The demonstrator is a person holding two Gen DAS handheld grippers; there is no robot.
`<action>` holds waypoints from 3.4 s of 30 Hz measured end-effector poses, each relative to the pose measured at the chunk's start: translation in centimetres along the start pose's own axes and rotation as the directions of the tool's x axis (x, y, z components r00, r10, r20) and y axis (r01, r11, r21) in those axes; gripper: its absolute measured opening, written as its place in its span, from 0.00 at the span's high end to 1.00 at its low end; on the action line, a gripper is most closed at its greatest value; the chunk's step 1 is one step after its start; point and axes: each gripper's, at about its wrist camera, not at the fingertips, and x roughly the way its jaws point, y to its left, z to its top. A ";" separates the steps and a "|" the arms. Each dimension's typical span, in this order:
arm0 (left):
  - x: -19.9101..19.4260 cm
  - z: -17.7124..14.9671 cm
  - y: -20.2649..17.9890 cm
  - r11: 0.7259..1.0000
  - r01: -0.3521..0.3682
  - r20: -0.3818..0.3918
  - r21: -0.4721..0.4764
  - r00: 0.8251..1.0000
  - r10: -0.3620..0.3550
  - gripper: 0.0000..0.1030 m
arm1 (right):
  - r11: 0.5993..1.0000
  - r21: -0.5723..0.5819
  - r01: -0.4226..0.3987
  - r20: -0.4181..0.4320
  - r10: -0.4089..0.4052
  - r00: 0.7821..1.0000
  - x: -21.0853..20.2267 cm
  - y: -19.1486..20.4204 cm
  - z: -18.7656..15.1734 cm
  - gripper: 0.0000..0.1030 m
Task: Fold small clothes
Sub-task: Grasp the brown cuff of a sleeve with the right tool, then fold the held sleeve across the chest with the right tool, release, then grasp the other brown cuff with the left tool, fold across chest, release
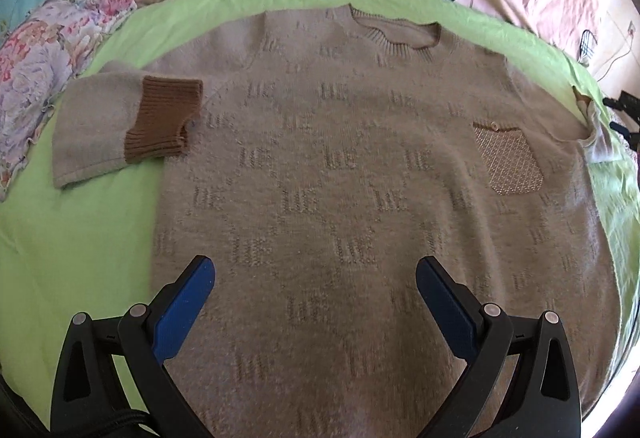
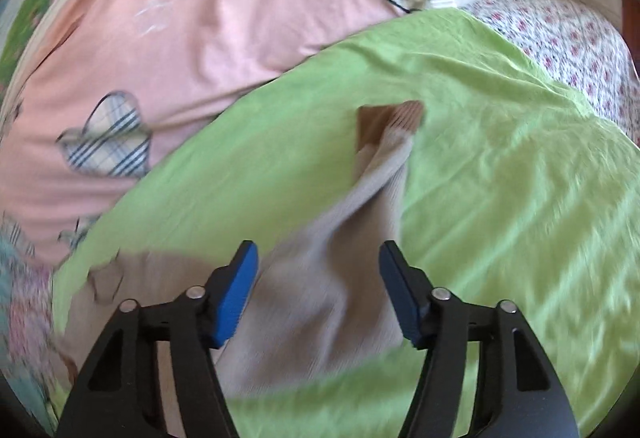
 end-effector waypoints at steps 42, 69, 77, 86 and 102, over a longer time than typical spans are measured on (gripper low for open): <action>0.4 -1.0 8.0 0.935 0.244 0.002 -0.259 0.968 -0.252 0.02 | 0.665 -0.209 -0.717 -0.515 0.548 0.659 3.9 33.9 -17.9 0.89; 5.4 9.2 7.0 0.948 0.292 0.139 -0.127 0.952 -0.274 0.96 | 0.864 -0.142 -0.483 -0.220 0.448 0.867 -4.6 17.9 -13.7 0.47; 6.6 9.1 9.0 0.954 0.241 0.131 -0.179 0.967 -0.219 0.96 | 0.939 -0.136 -0.317 -0.129 0.300 0.945 -2.6 14.6 -9.9 0.42; 7.2 8.9 8.9 0.967 0.203 0.106 -0.156 0.976 -0.188 0.96 | 0.961 -0.214 -0.178 -0.217 0.131 0.967 4.4 15.5 -7.4 0.41; 5.8 6.5 10.0 0.988 0.102 0.098 -0.116 0.991 -0.091 0.84 | 0.964 -0.194 -0.184 -0.167 0.152 0.974 1.5 14.9 -7.8 0.47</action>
